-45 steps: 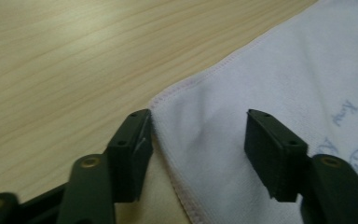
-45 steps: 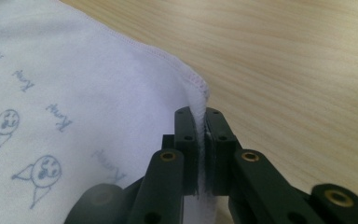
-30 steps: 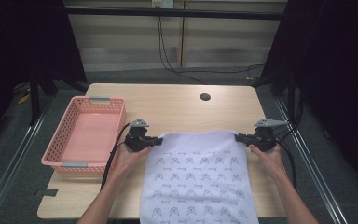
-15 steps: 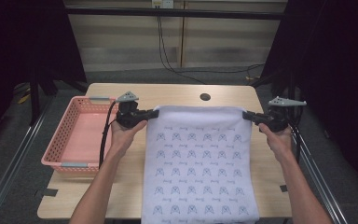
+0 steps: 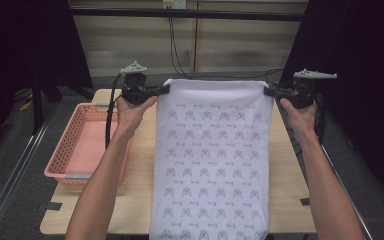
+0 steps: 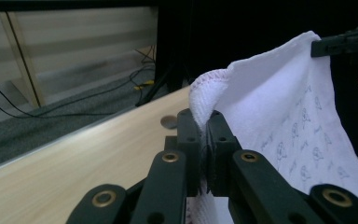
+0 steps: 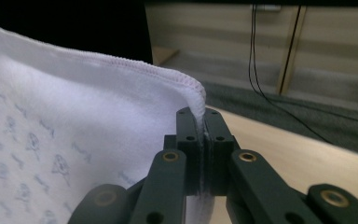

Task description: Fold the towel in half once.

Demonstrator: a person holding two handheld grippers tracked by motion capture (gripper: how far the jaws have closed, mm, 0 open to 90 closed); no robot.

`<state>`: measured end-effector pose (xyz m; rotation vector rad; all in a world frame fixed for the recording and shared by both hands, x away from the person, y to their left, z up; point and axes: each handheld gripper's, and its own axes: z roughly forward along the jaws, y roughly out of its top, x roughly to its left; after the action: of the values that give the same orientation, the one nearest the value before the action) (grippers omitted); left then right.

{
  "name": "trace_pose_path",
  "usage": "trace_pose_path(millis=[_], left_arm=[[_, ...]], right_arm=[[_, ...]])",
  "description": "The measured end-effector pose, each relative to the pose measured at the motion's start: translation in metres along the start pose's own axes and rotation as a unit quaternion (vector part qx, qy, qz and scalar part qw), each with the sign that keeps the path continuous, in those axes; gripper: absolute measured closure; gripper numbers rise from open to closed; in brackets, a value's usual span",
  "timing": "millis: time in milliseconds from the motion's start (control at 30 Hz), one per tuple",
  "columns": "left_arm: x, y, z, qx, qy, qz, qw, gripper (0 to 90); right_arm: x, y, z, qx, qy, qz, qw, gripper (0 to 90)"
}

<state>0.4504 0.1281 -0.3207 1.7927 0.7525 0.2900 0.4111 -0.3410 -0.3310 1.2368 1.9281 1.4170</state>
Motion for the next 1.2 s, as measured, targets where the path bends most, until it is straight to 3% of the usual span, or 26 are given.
trace_pose_path(millis=[67,200,367,533,667,700,733,767,800,867,900,933,967,1000,1033,1067,1100,1133,1167,1200], left_arm=[[0.000,0.004,-0.004,-0.014,-0.001,-0.003,0.9999,86.7],[-0.006,-0.007,-0.011,-0.001,-0.005,0.007,1.0000,86.6],[-0.019,-0.039,-0.026,0.012,-0.017,0.009,0.9997,86.5],[-0.023,-0.054,-0.029,0.030,-0.014,0.010,0.9994,86.5],[-0.030,-0.069,-0.033,0.031,-0.027,0.008,0.9991,86.5],[-0.035,-0.077,-0.035,0.041,-0.031,0.011,0.9986,86.5],[-0.035,-0.077,-0.035,0.041,-0.031,0.011,0.9986,86.5],[-0.040,-0.085,-0.036,0.055,-0.032,0.013,0.9979,86.5],[-0.040,-0.085,-0.036,0.055,-0.032,0.013,0.9979,86.4],[-0.047,-0.094,-0.041,0.061,-0.038,0.012,0.9974,86.4],[-0.056,-0.105,-0.046,0.070,-0.048,0.014,0.9963,86.4],[-0.056,-0.105,-0.046,0.070,-0.048,0.014,0.9963,86.4],[-0.069,-0.119,-0.052,0.084,-0.056,0.030,0.9945,86.4],[-0.069,-0.119,-0.052,0.084,-0.056,0.030,0.9945,86.3],[-0.077,-0.135,-0.059,0.093,-0.060,0.022,0.9936,86.4],[-0.077,-0.135,-0.059,0.093,-0.060,0.022,0.9936,86.4],[-0.083,-0.152,-0.066,0.109,-0.064,0.019,0.9918,86.3],[-0.083,-0.152,-0.066,0.109,-0.064,0.019,0.9918,86.3],[-0.090,-0.169,-0.072,0.125,-0.072,0.010,0.9895,86.3],[-0.090,-0.169,-0.072,0.125,-0.072,0.010,0.9895,86.3]], right_arm=[[0.001,0.004,-0.002,-0.013,0.007,0.006,0.9999,87.2],[0.007,0.003,-0.008,-0.014,0.023,0.002,0.9996,87.2],[0.022,-0.027,-0.026,0.005,0.047,0.002,0.9989,87.2],[0.035,-0.041,-0.037,0.023,0.055,-0.014,0.9981,87.2],[0.044,-0.056,-0.044,0.040,0.065,-0.020,0.9969,87.2],[0.050,-0.069,-0.047,0.052,0.073,-0.023,0.9957,87.2],[0.050,-0.069,-0.047,0.052,0.073,-0.023,0.9957,87.2],[0.055,-0.083,-0.050,0.068,0.077,-0.024,0.9945,87.2],[0.055,-0.083,-0.050,0.068,0.077,-0.024,0.9945,87.2],[0.064,-0.105,-0.056,0.084,0.085,-0.022,0.9926,87.1],[0.068,-0.112,-0.058,0.092,0.089,-0.021,0.9916,87.1],[0.072,-0.120,-0.061,0.102,0.090,-0.023,0.9905,87.2],[0.075,-0.127,-0.063,0.108,0.092,-0.021,0.9897,87.1],[0.078,-0.134,-0.065,0.117,0.095,-0.022,0.9883,87.1],[0.082,-0.141,-0.068,0.122,0.097,-0.024,0.9874,87.1],[0.085,-0.148,-0.071,0.127,0.103,-0.020,0.9863,87.1],[0.089,-0.154,-0.073,0.134,0.108,-0.022,0.9849,87.1],[0.089,-0.154,-0.073,0.134,0.108,-0.022,0.9849,87.1],[0.095,-0.167,-0.076,0.148,0.112,-0.023,0.9824,87.1],[0.095,-0.167,-0.076,0.148,0.112,-0.023,0.9824,87.1]])
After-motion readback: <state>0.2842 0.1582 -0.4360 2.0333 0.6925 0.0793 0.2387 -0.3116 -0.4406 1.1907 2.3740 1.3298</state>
